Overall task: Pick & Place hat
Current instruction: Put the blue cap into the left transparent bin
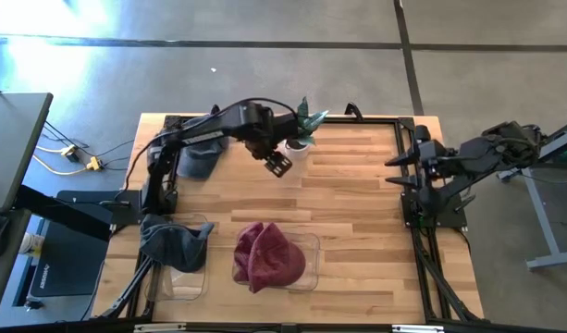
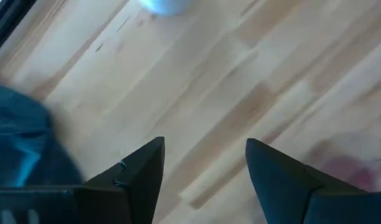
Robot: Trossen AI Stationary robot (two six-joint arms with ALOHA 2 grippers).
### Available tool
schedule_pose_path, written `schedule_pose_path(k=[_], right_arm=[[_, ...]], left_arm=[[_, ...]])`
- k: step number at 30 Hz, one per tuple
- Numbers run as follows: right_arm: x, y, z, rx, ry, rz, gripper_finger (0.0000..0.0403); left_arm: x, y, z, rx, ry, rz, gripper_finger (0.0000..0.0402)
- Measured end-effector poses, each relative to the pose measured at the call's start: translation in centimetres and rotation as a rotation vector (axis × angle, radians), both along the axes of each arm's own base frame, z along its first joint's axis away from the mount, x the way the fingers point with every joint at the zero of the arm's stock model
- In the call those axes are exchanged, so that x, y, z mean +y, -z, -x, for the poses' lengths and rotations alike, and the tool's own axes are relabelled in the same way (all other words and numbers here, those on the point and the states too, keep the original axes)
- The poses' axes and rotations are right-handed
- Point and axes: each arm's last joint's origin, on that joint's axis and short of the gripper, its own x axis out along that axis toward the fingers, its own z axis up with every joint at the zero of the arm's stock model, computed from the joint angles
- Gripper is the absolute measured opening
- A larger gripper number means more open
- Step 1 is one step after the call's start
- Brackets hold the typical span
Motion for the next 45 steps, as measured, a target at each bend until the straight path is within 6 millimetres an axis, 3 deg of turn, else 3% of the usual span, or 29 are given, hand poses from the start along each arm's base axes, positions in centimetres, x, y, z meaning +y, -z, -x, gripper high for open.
schedule_pose_path(k=[5, 8, 14, 21, 27, 35, 41, 45], right_arm=[[-0.1, 0.0, -0.4, -0.021, 0.103, -0.006, 0.0172], [-0.1, -0.2, -0.7, -0.047, 0.154, -0.010, 0.0173], [0.2, -0.3, -1.5, -0.076, 0.209, 0.008, 0.0172], [0.5, -0.1, -2.7, -0.080, 0.275, 0.056, 0.0172], [0.9, 0.1, -3.5, -0.069, 0.287, 0.073, 0.0173], [1.1, 0.3, -4.1, -0.059, 0.291, 0.080, 0.0170], [1.2, 0.3, -4.2, -0.057, 0.288, 0.078, 0.0170], [1.2, 0.3, -4.2, -0.055, 0.283, 0.075, 0.0170]], left_arm=[[1.5, 1.4, 2.6, 0.113, 0.048, -0.021, 0.0218], [2.0, 3.5, 4.7, 0.227, 0.045, -0.033, 0.0213], [1.6, 6.4, 10.0, 0.403, 0.017, -0.055, 0.0212], [0.7, 11.8, 12.9, 0.622, 0.144, 0.003, 0.0212], [0.2, 15.6, 14.4, 0.748, 0.235, 0.059, 0.0212], [-0.5, 17.2, 14.8, 0.765, 0.282, 0.045, 0.0218], [-0.5, 18.3, 14.6, 0.700, 0.260, 0.031, 0.0281], [-0.5, 18.9, 15.1, 0.754, 0.294, -0.022, 0.0324]])
